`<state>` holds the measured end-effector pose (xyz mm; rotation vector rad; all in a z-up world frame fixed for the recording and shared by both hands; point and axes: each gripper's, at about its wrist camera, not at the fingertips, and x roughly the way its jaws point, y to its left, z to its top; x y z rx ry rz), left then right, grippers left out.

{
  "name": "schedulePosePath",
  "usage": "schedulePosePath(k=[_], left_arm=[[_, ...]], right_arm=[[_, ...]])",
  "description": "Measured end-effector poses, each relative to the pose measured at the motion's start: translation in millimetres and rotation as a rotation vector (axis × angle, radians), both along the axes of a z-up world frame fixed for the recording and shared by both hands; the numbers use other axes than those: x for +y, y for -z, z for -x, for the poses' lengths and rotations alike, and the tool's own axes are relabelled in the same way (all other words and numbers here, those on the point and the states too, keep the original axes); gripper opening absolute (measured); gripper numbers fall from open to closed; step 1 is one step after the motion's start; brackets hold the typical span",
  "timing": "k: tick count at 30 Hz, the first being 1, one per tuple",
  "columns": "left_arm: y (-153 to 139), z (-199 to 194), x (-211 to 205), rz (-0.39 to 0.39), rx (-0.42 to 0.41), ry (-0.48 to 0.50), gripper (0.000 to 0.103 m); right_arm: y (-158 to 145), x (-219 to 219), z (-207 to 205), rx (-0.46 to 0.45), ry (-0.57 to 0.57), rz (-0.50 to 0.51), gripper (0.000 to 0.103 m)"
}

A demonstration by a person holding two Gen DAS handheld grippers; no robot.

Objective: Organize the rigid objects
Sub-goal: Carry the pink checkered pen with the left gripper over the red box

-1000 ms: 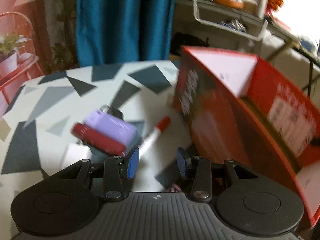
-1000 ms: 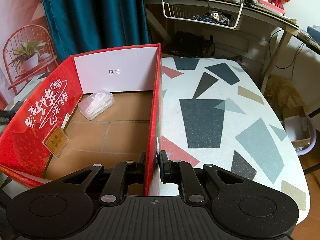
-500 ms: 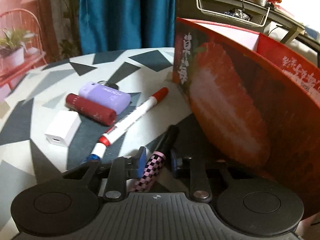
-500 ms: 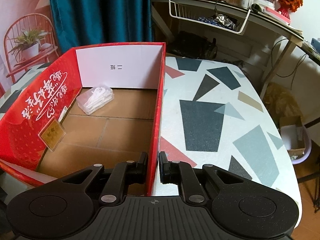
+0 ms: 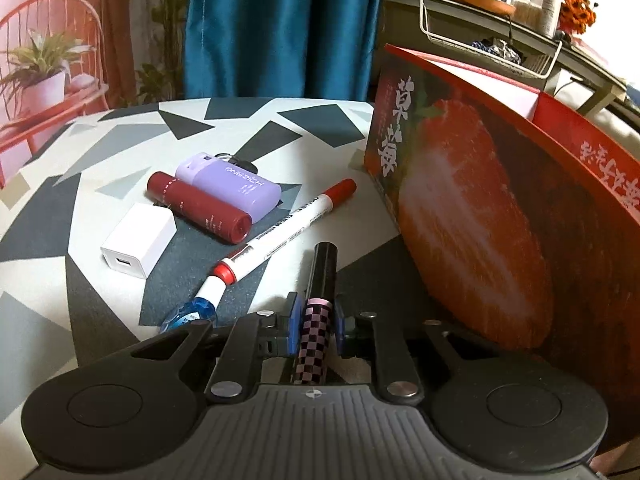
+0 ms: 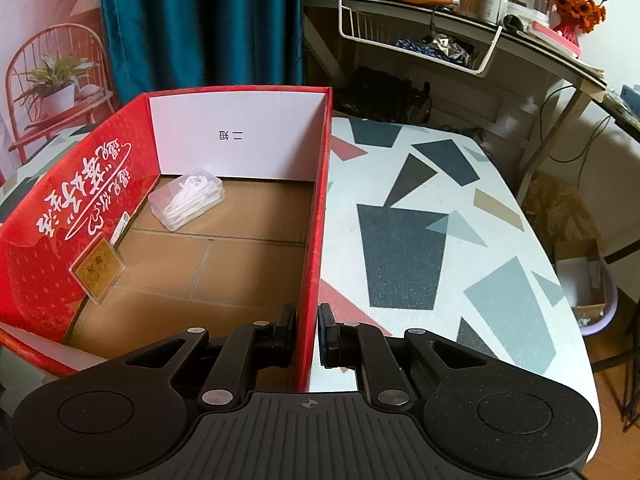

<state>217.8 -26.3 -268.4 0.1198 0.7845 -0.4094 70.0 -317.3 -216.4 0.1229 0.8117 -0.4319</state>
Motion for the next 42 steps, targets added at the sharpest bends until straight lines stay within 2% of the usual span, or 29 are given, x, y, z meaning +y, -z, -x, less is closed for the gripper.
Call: schedulePosePath(k=[4,25,33,42], left_arm=[[-0.2,-0.9,1.2,0.007,0.006,0.001,0.019],[-2.6,2.9,-13.6,-0.075,-0.006,0.005,0.020],[-8.8,-6.9,-6.0,-0.026,0.018,-0.018,0.017],[-59.7,-30.0,-3.8,0.078,-0.051,0.001,0.017]], right_arm=[[-0.4,-0.1,-0.3,-0.001,0.001,-0.001,0.011],[-0.5,0.2,-0.4,-0.001,0.000,0.001,0.011],[-0.2,0.3,0.0,-0.001,-0.001,0.001,0.011],[-0.2,0.4,0.3,-0.001,-0.003,0.002,0.011]])
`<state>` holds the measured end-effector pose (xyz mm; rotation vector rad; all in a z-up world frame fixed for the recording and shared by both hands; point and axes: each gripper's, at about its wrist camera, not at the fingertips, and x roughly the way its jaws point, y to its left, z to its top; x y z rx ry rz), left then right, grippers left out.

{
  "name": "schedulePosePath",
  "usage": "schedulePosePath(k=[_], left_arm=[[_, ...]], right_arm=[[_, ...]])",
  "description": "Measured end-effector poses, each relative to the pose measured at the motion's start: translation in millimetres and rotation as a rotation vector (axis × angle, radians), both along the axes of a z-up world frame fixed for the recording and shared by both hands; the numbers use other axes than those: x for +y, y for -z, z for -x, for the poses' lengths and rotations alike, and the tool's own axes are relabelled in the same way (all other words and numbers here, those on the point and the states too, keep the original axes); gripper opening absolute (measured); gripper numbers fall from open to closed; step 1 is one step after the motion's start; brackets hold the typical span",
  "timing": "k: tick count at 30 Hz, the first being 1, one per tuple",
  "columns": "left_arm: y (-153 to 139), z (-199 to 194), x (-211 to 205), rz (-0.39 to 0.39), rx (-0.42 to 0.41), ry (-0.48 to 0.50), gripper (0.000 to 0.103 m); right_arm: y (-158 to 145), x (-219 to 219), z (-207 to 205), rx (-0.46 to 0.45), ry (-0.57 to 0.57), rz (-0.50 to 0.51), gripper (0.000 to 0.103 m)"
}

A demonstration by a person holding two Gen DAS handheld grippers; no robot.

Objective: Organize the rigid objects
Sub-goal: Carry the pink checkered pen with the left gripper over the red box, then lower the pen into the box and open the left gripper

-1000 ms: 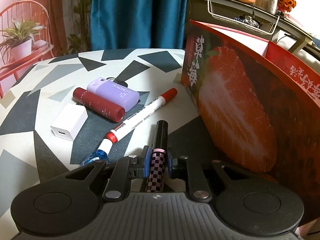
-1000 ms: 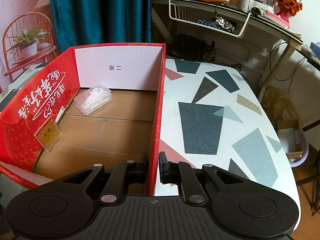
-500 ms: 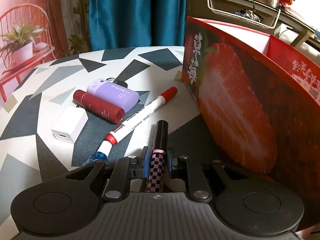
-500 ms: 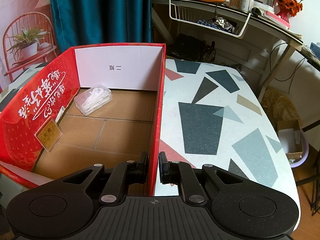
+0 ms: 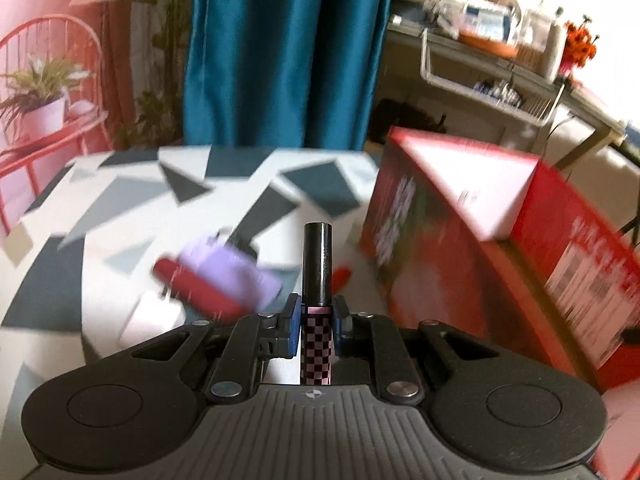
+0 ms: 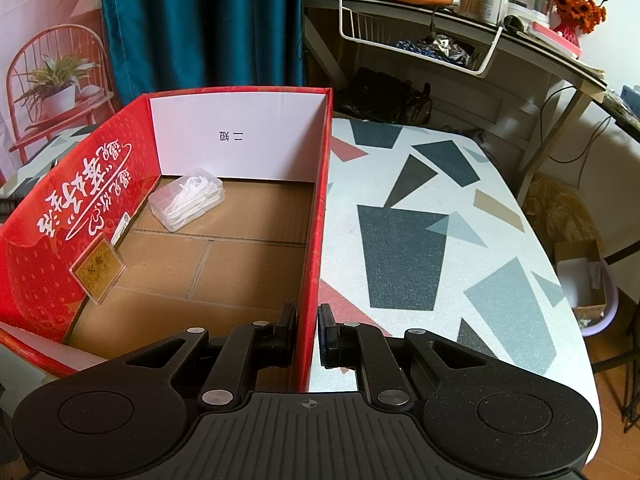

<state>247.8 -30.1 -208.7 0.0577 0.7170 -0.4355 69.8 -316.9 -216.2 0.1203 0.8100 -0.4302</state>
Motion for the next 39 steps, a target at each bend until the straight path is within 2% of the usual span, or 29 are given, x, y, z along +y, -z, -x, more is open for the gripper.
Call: schedulePosePath(k=[8,14,27,34,39], left_arm=[[-54.2,4.2,-29.2,0.117,-0.108,0.096,0.017],[-74.0,9.3,-63.1,0.147,-0.147,0.187,0.017],[-27.3,-20.9,-121.0,-0.084,-0.064,0.291,0.017],[-9.8,-25.6,-144.0,-0.174,-0.048,0.329,0.017],[-10.0,-27.3,-141.1,-0.181,-0.033,0.313,0.017]], right_arm=[[0.4,-0.4,-0.4,-0.003,-0.003,-0.003,0.011],[0.1,-0.3,-0.4,-0.004,-0.004,-0.003,0.011],[0.8,-1.0,1.6,-0.016,-0.002,-0.011,0.011],[0.9,-2.7,4.1,-0.027,-0.010,-0.020,0.011],[0.9,-3.4,4.1,-0.029,-0.012,-0.025,0.012]])
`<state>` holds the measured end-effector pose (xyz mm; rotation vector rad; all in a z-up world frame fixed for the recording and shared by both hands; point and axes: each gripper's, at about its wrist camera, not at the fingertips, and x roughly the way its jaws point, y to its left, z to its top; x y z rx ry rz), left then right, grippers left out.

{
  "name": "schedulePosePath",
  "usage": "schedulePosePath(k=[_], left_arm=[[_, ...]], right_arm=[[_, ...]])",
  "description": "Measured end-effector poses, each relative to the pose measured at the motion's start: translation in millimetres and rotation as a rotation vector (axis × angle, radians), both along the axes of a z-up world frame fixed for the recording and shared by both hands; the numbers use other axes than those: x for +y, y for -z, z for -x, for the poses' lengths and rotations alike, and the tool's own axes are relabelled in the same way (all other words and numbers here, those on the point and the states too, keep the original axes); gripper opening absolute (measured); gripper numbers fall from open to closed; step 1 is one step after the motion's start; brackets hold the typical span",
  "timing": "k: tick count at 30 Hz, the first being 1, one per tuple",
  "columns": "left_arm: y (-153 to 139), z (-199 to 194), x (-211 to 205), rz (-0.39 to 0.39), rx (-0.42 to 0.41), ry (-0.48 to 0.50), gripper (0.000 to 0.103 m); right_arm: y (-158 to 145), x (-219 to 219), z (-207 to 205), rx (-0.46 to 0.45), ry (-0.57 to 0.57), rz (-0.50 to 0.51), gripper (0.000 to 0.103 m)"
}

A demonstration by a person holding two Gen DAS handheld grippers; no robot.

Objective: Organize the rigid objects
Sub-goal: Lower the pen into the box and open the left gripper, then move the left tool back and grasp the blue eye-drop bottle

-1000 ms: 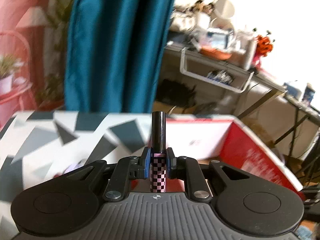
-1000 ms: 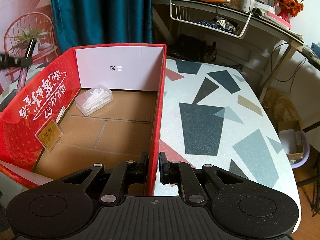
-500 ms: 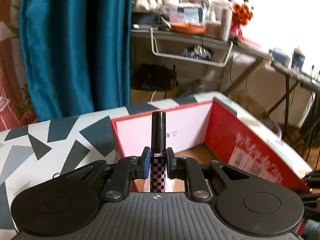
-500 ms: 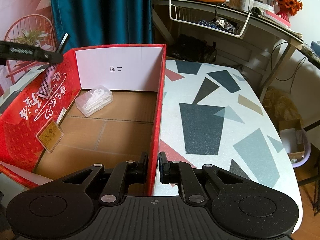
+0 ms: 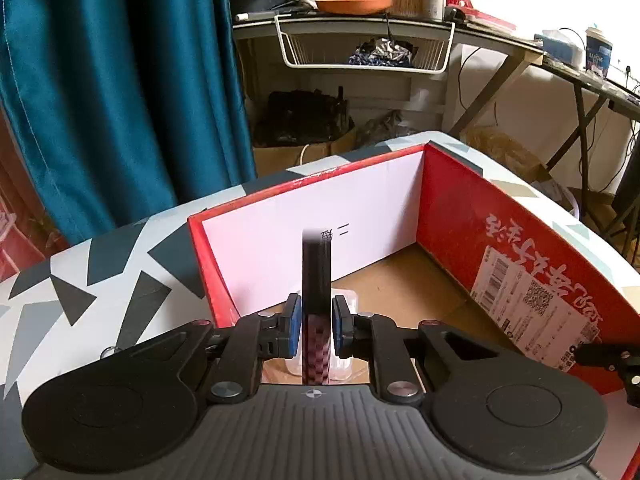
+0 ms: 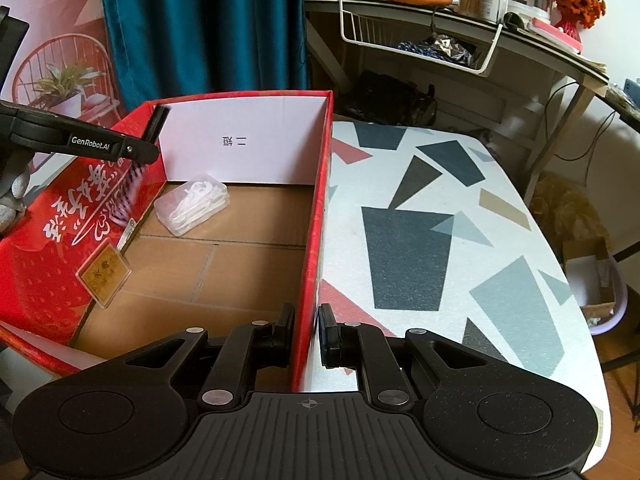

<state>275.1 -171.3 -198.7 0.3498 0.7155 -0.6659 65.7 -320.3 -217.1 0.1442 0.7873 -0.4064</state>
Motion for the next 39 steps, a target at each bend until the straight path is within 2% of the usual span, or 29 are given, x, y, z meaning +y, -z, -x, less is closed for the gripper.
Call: schedulePosePath(k=[14,18,23,25,27,29,31,33,39], left_arm=[[-1.2,-2.2,6.7,0.047,0.039,-0.019,0.019],[-10.9,4.4,14.7,0.085,0.013,-0.017,0.034],[-29.5,9.7,41.4,0.156,-0.015,-0.057,0.042],[-34.6,12.1,60.9,0.206,-0.022,-0.083,0.054],[-35.9,14.2,80.3,0.236,-0.033,-0.105,0.081],[-35.8,15.4,100.1,0.246,-0.043,-0.134,0.089],[-33.7,15.3,119.0,0.239,-0.044,-0.171,0.092],[-29.9,15.5,135.5,0.214,-0.039,-0.232,0.100],[-4.5,14.9,180.5,0.193,0.020,-0.398,0.102]], right_arm=[[0.8,-1.0,0.6,-0.005,-0.001,-0.006,0.012],[1.3,-0.6,0.4,-0.005,-0.003,-0.006,0.012],[1.5,-0.6,0.0,-0.005,-0.004,-0.007,0.012],[1.4,-0.6,0.0,-0.006,-0.003,-0.007,0.012],[1.6,-0.7,-0.2,-0.007,-0.003,-0.008,0.012],[1.3,-0.9,0.3,-0.007,-0.004,-0.008,0.012],[1.3,-0.6,-0.1,-0.007,-0.004,-0.009,0.012],[1.3,-0.8,0.1,-0.008,-0.003,-0.009,0.012],[1.2,-1.0,0.0,-0.008,-0.004,-0.009,0.012]])
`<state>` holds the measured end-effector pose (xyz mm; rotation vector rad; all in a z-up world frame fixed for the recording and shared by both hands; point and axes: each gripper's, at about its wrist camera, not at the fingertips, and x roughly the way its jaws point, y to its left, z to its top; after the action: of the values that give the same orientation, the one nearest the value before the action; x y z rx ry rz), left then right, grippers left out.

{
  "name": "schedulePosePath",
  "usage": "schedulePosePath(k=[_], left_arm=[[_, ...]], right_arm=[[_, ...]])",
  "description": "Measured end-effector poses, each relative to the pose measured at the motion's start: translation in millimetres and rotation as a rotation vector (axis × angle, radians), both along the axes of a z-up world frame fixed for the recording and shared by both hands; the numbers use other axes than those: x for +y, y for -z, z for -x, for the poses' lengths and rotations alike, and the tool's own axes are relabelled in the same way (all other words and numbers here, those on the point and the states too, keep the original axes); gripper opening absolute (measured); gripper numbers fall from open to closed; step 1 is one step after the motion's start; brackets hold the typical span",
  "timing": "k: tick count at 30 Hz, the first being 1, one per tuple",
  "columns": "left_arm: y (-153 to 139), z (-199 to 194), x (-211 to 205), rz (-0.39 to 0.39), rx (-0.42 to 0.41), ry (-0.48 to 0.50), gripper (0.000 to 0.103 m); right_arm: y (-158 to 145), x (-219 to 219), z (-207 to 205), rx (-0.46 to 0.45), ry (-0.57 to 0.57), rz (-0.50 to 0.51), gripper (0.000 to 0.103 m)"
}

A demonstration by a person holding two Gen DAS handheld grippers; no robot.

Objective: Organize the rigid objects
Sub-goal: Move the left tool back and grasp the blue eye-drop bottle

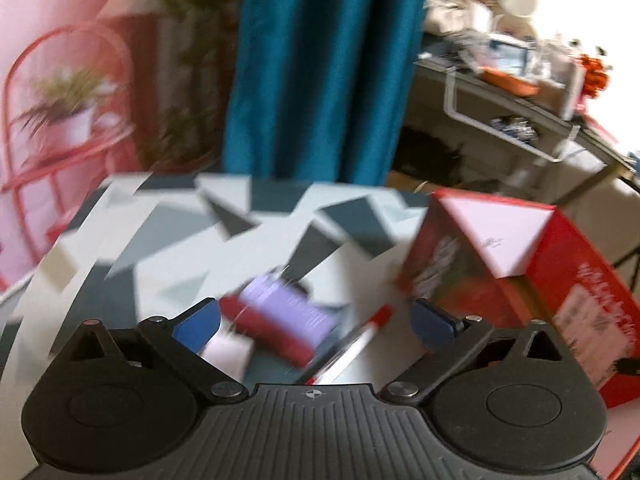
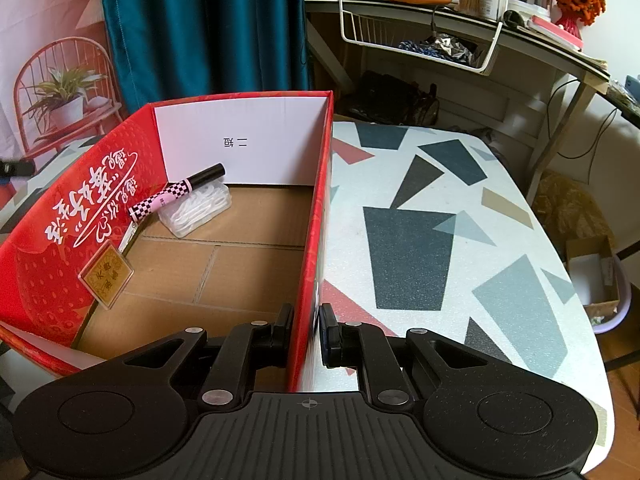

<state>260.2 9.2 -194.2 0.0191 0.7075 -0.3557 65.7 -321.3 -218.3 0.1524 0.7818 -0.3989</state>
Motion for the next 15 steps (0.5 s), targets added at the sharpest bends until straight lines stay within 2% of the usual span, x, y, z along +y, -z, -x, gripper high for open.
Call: schedulePosePath(k=[7,11,15], left_arm=[[23.2,9.6,37.5,0.006,0.068,-0.103,0.102],[33.0,14.6,31.9,-0.025,0.074,-0.097,0.101],[43.9,23.0,19.4,-0.055,0.071,-0.068,0.095]], right_arm=[[0.2,-0.3,0.0,0.000,0.000,0.000,0.012],[0.1,-0.2,0.2,0.000,0.001,0.001,0.012],[0.3,0.6,-0.4,0.004,0.001,0.004,0.012]])
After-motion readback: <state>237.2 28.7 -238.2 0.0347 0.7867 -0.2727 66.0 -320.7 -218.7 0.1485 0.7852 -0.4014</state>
